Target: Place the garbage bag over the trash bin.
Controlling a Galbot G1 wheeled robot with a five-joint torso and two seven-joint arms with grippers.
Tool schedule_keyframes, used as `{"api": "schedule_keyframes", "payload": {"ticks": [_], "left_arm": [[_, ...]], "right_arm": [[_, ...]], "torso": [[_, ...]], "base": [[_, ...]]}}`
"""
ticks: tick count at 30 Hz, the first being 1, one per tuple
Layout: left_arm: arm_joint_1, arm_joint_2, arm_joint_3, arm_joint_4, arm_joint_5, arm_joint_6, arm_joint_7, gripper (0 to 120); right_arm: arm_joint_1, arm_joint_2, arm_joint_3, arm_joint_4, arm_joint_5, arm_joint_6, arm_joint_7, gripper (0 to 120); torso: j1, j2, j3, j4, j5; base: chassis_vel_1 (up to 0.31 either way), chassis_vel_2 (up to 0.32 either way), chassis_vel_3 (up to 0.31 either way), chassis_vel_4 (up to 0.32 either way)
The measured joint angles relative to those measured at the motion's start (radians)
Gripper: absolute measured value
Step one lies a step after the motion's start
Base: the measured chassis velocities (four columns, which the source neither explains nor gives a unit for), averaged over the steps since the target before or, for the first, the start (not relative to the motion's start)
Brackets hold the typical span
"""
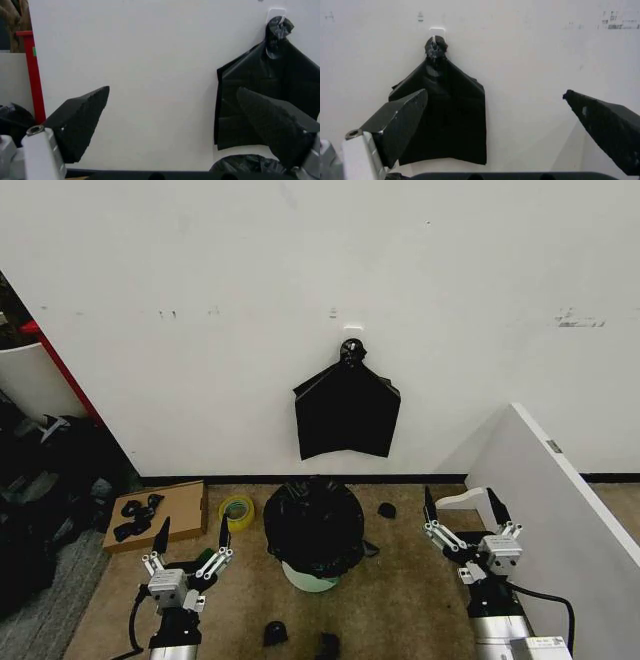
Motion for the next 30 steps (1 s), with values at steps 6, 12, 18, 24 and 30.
{"api": "schedule_keyframes", "payload": {"ticks": [6, 12, 18, 24, 30], "left_arm": [[0.0, 0.0, 0.0, 0.0, 0.0, 0.0, 0.0, 100], [0.0, 0.0, 0.0, 0.0, 0.0, 0.0, 0.0, 100], [0.0, 0.0, 0.0, 0.0, 0.0, 0.0, 0.0, 100], [0.0, 0.0, 0.0, 0.0, 0.0, 0.0, 0.0, 100], [0.0, 0.0, 0.0, 0.0, 0.0, 0.0, 0.0, 100]], "right_arm": [[0.0, 0.0, 0.0, 0.0, 0.0, 0.0, 0.0, 100], [0.0, 0.0, 0.0, 0.0, 0.0, 0.0, 0.0, 100], [0.0, 0.0, 0.0, 0.0, 0.0, 0.0, 0.0, 100], [0.0, 0.0, 0.0, 0.0, 0.0, 0.0, 0.0, 100], [0.0, 0.0, 0.0, 0.0, 0.0, 0.0, 0.0, 100]], "torso": [[0.0, 0.0, 0.0, 0.0, 0.0], [0.0, 0.0, 0.0, 0.0, 0.0], [0.0, 0.0, 0.0, 0.0, 0.0], [0.0, 0.0, 0.0, 0.0, 0.0], [0.0, 0.0, 0.0, 0.0, 0.0]], "base": [[0.0, 0.0, 0.0, 0.0], [0.0, 0.0, 0.0, 0.0], [0.0, 0.0, 0.0, 0.0], [0.0, 0.0, 0.0, 0.0], [0.0, 0.0, 0.0, 0.0]]}}
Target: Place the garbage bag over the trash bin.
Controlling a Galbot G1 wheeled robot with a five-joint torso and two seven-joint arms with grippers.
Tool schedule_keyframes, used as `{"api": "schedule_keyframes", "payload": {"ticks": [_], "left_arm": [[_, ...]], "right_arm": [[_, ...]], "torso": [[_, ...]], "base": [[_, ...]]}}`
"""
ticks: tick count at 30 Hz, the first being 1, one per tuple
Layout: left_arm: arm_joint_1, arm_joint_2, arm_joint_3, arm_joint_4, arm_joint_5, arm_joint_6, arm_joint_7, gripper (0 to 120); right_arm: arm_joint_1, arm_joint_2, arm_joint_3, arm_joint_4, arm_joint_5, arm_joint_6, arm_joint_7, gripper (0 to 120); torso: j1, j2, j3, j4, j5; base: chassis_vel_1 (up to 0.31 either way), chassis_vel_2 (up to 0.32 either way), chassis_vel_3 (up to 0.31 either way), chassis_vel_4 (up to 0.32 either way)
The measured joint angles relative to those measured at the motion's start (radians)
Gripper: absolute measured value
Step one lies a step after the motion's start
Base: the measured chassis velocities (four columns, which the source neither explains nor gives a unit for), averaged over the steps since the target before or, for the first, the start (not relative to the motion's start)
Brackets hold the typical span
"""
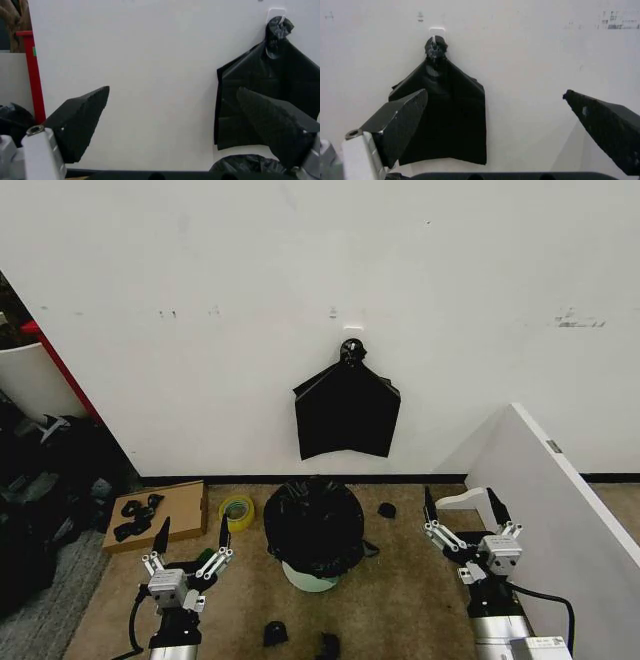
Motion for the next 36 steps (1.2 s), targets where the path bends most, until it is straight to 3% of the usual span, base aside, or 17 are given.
{"api": "schedule_keyframes", "payload": {"ticks": [36], "left_arm": [[0.0, 0.0, 0.0, 0.0, 0.0, 0.0, 0.0, 100]], "right_arm": [[0.0, 0.0, 0.0, 0.0, 0.0, 0.0, 0.0, 100]], "torso": [[0.0, 0.0, 0.0, 0.0, 0.0]], "base": [[0.0, 0.0, 0.0, 0.0]]}}
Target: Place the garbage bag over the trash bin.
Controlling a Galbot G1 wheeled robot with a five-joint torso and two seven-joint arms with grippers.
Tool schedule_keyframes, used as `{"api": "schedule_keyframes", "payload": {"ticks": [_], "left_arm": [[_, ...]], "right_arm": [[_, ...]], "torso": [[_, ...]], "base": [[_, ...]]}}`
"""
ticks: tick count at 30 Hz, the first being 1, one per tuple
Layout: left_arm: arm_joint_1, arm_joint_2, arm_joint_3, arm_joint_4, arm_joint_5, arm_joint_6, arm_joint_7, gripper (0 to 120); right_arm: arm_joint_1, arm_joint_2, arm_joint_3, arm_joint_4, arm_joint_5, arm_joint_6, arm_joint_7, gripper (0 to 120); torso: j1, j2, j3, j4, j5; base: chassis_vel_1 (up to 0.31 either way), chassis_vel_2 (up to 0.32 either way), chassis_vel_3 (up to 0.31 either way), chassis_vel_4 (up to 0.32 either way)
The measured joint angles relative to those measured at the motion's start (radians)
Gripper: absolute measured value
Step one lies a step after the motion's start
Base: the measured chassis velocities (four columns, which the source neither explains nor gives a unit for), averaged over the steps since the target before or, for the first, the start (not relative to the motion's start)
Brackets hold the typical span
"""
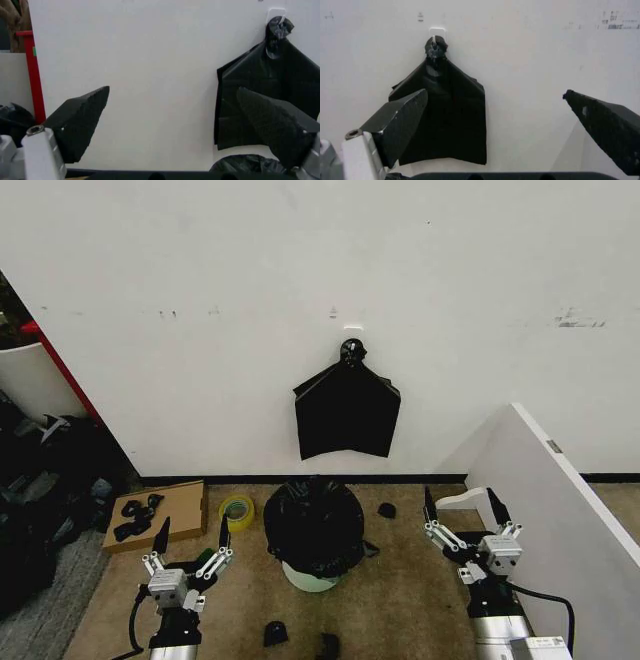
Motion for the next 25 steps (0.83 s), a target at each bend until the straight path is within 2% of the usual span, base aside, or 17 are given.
{"api": "schedule_keyframes", "payload": {"ticks": [25], "left_arm": [[0.0, 0.0, 0.0, 0.0, 0.0, 0.0, 0.0, 100]], "right_arm": [[0.0, 0.0, 0.0, 0.0, 0.0, 0.0, 0.0, 100]], "torso": [[0.0, 0.0, 0.0, 0.0, 0.0]], "base": [[0.0, 0.0, 0.0, 0.0]]}}
